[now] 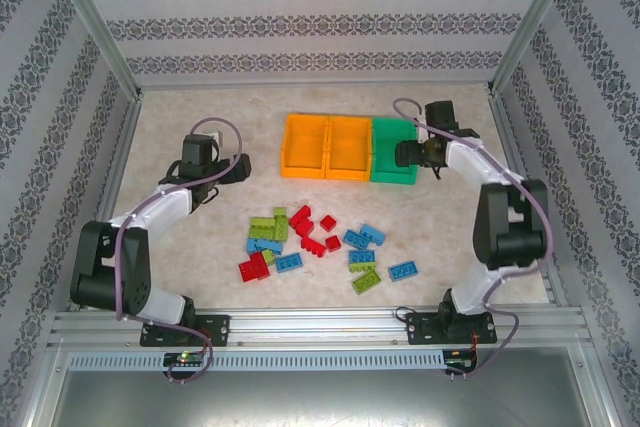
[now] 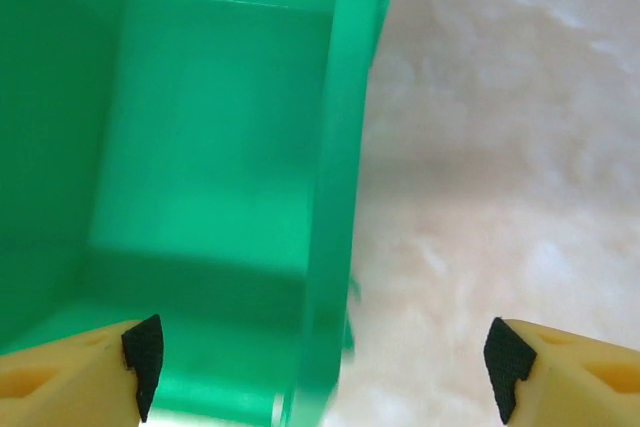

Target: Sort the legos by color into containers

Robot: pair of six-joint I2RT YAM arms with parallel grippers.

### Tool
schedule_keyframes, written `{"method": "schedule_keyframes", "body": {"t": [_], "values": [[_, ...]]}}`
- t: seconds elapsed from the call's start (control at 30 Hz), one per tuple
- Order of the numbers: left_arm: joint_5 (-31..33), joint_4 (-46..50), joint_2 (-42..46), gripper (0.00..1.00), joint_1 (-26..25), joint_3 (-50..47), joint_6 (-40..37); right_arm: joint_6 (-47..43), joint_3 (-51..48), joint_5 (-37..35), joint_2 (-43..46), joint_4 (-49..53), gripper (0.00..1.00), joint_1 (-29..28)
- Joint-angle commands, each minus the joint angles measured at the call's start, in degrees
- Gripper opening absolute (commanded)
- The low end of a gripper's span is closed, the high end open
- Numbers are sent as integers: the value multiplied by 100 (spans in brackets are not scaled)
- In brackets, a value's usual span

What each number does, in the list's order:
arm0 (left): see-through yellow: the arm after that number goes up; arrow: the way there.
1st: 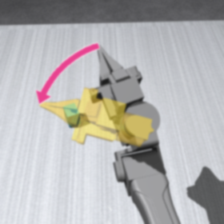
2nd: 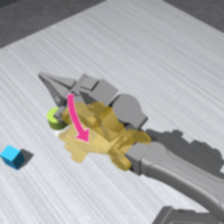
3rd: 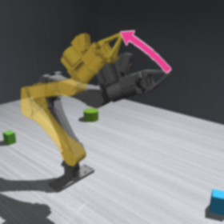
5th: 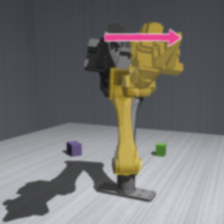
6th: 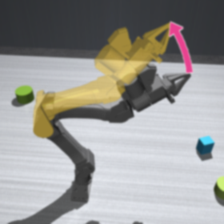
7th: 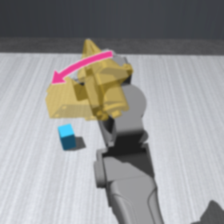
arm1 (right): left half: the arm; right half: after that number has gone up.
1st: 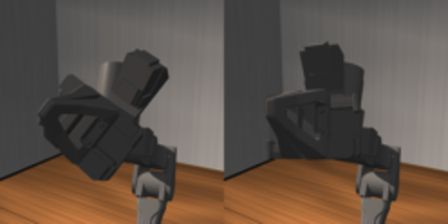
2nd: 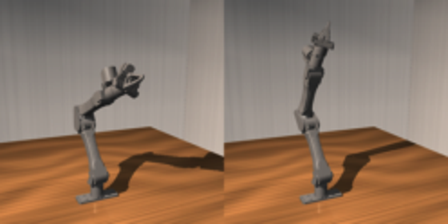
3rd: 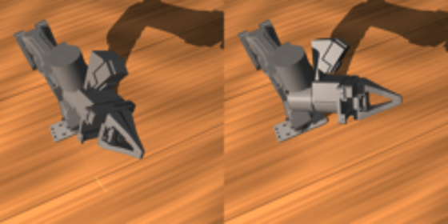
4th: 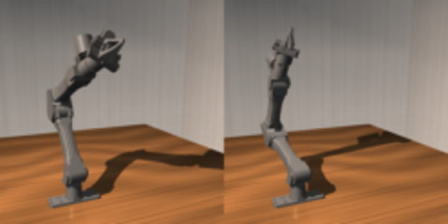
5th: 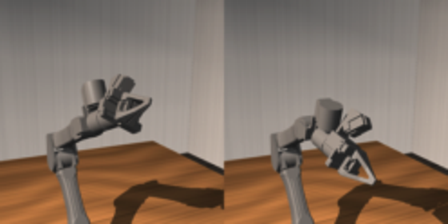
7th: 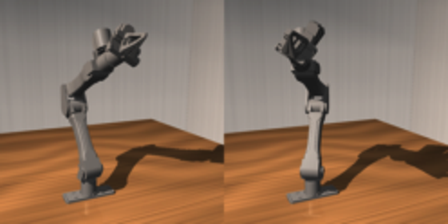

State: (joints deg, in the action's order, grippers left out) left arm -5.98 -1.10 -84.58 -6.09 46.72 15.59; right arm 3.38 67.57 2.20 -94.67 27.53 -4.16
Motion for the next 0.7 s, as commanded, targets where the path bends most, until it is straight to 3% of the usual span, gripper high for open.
{"method": "schedule_keyframes", "body": {"t": [0.0,0.17,0.27,0.37,0.5,0.67], "values": [[-248,-370,-151,100,-124,275,121,293,-392,-72,914,877,88,-309],[-403,-319,-202,100,-179,485,16,1141,-1268,-7,1940,2204,92,-1037],[-535,-249,-216,100,-177,594,-64,2120,-1988,-24,2702,2443,92,-1542],[-676,-215,-226,100,-180,687,-79,3296,-2221,-520,3229,2595,96,-2187],[-757,-264,-158,100,-190,706,3,4731,-2332,-220,3373,3051,93,-2248],[-834,-404,-138,100,-205,620,74,6360,-2850,181,3829,2780,89,-2440]]}}
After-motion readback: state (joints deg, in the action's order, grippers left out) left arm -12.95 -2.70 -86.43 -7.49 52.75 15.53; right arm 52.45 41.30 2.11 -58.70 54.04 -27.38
